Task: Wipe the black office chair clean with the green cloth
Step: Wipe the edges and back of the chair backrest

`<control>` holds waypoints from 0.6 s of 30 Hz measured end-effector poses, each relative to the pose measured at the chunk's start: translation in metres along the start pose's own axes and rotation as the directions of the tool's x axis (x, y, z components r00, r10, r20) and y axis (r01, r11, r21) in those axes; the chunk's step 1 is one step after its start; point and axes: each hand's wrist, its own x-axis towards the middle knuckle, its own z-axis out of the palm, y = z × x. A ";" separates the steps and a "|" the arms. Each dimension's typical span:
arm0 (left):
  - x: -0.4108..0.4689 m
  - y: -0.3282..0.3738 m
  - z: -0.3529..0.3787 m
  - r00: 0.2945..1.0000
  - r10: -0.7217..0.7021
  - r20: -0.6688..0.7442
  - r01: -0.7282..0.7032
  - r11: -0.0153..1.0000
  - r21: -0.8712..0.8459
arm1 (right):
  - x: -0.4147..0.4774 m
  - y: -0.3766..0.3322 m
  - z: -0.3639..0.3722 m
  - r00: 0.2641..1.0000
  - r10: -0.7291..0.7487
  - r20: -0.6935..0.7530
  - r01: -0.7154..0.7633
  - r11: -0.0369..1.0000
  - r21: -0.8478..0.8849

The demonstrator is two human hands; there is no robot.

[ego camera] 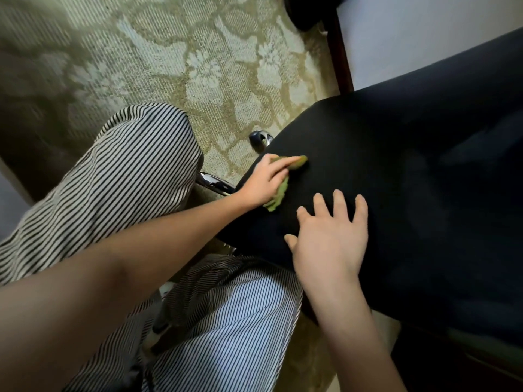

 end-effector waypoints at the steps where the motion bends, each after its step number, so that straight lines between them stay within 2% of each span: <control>1: -0.001 -0.018 -0.004 0.997 -0.072 -0.029 0.073 0.997 0.013 | 0.000 -0.001 0.001 1.000 -0.003 -0.003 0.003 1.000 0.001; 5: -0.014 -0.053 -0.018 0.966 -0.240 -0.100 0.244 0.969 0.038 | -0.007 -0.002 0.002 0.999 -0.007 -0.045 0.007 1.000 0.006; 8: -0.026 -0.068 -0.021 0.891 -0.406 -0.203 0.413 0.911 -0.010 | -0.012 -0.002 0.000 0.999 -0.012 -0.031 0.012 1.000 0.004; 10: -0.032 -0.071 -0.022 0.869 -0.438 -0.230 0.447 0.895 -0.014 | -0.016 -0.002 0.000 0.999 -0.024 -0.024 0.023 1.000 -0.017; 14: -0.038 -0.057 -0.021 0.891 -0.408 -0.197 0.419 0.908 0.014 | -0.027 -0.001 0.004 0.997 -0.055 -0.053 0.051 0.996 -0.076; 18: -0.043 -0.016 -0.015 0.965 -0.241 -0.100 0.242 0.970 -0.009 | -0.029 0.001 0.006 0.992 -0.075 -0.099 0.066 0.993 -0.098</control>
